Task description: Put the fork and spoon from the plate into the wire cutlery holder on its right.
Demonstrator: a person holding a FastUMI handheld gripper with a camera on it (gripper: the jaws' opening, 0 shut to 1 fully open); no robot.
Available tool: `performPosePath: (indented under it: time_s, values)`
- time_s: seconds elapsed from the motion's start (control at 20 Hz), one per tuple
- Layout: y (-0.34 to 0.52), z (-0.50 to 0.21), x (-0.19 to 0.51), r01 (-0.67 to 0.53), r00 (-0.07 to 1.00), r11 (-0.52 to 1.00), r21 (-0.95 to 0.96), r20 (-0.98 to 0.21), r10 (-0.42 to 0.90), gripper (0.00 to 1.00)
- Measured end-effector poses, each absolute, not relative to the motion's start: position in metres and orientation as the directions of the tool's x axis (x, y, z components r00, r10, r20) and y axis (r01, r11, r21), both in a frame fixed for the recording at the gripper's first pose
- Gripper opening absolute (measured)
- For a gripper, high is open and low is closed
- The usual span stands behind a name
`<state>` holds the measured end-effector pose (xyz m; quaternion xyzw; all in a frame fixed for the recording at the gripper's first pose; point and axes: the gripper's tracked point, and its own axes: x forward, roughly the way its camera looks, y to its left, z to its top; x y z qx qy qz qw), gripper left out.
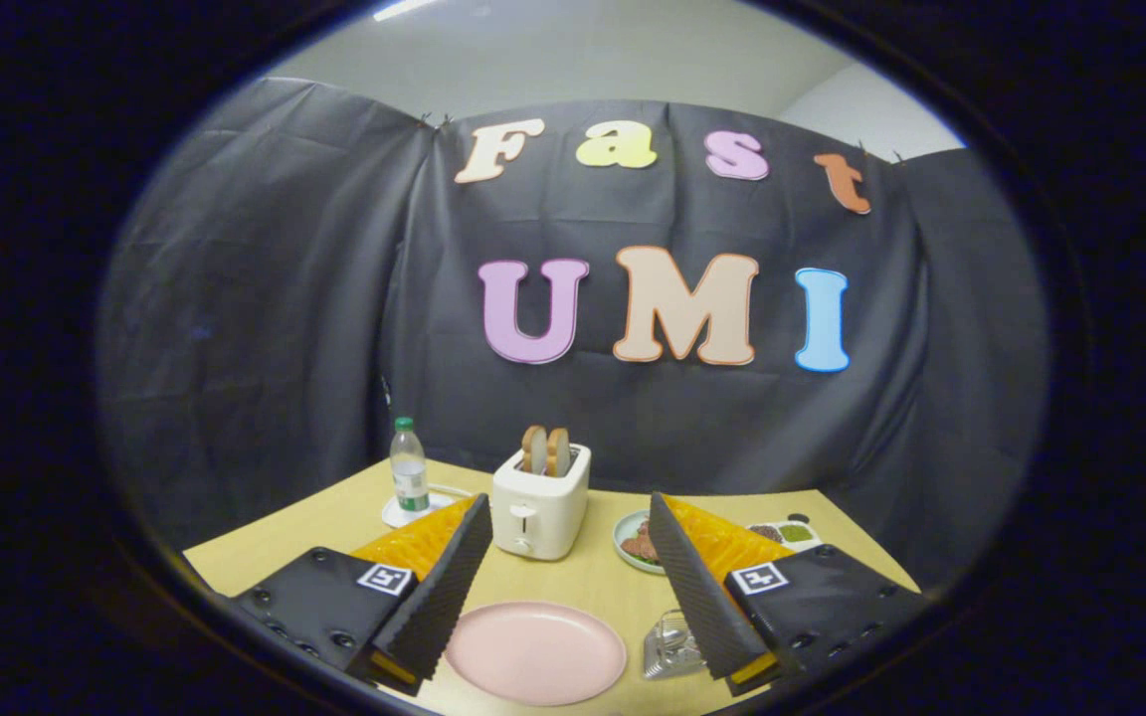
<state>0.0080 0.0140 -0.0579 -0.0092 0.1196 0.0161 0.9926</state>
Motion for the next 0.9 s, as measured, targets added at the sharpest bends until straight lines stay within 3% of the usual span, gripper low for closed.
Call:
performPosePath:
  time_s: [0.45, 0.9]
  values:
    - [-0.004, -0.050, 0.008, 0.040, 0.979, 0.999, 0.015, -0.201, -0.037, 1.00]
    - [-0.023, -0.038, 0.014, 0.033, 0.983, 0.999, 0.023, -0.184, -0.028, 0.99]
